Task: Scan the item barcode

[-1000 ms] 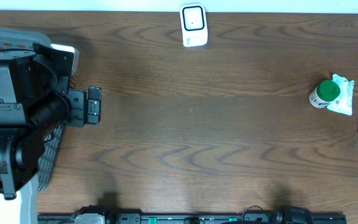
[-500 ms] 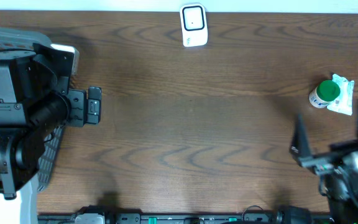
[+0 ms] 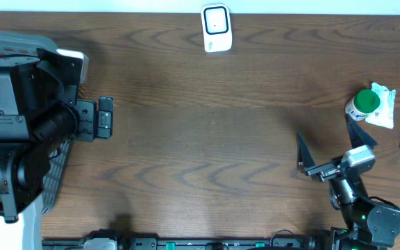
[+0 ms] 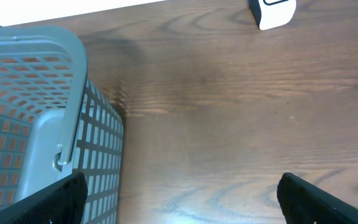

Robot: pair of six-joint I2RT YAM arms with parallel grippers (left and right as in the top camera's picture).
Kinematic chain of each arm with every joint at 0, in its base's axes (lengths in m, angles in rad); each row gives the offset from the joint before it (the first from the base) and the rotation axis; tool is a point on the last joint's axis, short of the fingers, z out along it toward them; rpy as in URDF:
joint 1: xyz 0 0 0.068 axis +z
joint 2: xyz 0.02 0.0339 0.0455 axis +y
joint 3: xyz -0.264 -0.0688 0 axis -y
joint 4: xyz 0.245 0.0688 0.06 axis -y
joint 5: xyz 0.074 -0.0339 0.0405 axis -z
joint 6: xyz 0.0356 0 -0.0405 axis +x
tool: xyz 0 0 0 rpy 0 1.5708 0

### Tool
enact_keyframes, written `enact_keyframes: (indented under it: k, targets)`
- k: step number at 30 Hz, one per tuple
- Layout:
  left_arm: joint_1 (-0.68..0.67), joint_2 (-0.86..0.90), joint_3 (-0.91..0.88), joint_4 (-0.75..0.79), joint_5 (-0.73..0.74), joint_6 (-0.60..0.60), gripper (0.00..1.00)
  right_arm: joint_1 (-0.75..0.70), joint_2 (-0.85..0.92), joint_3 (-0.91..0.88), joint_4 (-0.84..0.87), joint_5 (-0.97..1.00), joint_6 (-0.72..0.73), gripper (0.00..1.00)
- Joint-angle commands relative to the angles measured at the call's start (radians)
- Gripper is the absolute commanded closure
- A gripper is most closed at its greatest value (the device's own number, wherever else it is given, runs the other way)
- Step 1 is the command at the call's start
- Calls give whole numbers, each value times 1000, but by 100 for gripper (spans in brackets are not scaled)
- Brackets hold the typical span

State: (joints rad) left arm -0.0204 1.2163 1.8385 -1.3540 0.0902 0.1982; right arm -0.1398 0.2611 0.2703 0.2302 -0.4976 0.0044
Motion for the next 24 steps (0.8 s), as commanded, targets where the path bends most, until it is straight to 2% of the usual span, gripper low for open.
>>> enact_keyframes:
  k: [1,11,24]
  targets:
    - [4,-2,2,0,-13,-10,2,3,-5,-31,3,-21,-45,1]
    - [4,-2,2,0,-13,-10,2,3,-5,-122,3,-22,-118,1]
    - [4,-2,2,0,-13,-10,2,3,-5,-168,4,-20,-134,1]
